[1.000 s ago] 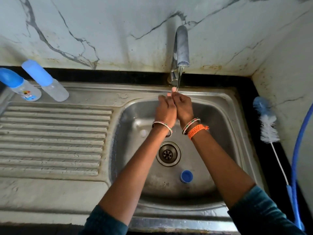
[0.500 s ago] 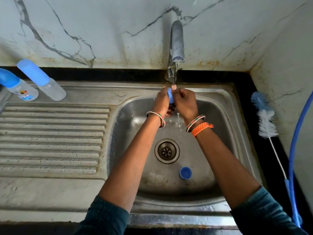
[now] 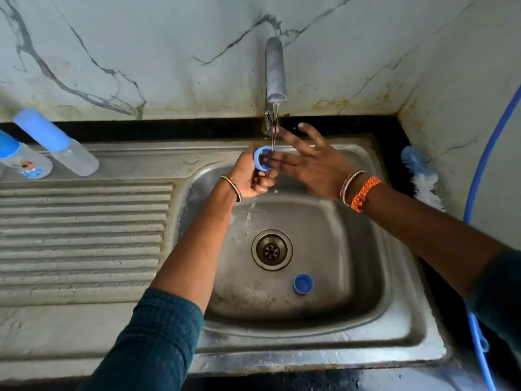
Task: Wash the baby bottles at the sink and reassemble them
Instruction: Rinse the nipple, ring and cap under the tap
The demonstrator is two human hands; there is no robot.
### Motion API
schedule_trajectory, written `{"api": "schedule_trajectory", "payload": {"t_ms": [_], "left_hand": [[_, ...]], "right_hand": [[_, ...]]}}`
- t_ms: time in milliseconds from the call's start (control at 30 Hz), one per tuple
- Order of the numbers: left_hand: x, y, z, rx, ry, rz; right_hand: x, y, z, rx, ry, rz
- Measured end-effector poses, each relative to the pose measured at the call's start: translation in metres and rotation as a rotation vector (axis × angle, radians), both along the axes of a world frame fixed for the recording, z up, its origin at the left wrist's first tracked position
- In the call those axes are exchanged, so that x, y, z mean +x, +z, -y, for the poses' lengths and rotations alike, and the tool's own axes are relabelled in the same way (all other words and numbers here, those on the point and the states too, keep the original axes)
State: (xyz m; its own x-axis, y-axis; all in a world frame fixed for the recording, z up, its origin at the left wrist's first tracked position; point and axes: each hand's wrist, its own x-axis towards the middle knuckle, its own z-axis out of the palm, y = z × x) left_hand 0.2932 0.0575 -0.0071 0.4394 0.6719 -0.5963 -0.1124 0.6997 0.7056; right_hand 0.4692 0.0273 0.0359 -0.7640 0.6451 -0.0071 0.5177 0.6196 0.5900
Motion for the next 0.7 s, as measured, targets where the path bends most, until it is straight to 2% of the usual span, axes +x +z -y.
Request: {"api": "schedule_trajectory", "payload": {"t_ms": [67,133,200,400,467,567,700], "left_hand": [[0.001,0.002,-0.002,-0.001,0.034,-0.015],[0.004,0.004,-0.002,0.003,0.101,-0.024],[0.008,0.005,-0.001,0.009,0.180,0.010],[0.024,0.001,0.004,-0.019,0.429,0.249],[0.032,-0.001,0.008,-0.030,0.424,0.374],[0.037,-0.006,0.018,-0.020,0.360,0.523],[0.035,-0.010,0.026,-0.122,0.287,0.526]], "right_hand": [[-0.007,-0.012,0.013,-0.082,-0.092,-0.136],[-0.022,-0.019,0.028,-0.280,-0.293,-0.444],[-0.041,-0.019,0.039,-0.367,-0.405,-0.788],[-0.054,-0.006,0.025,-0.620,-0.535,-1.399],[-0.054,-0.005,0.021,-0.563,-0.512,-1.597],[-0.052,-0.009,0.018,-0.548,-0.526,-1.504],[-0.041,-0.012,0.012,-0.622,-0.505,-1.363]]}}
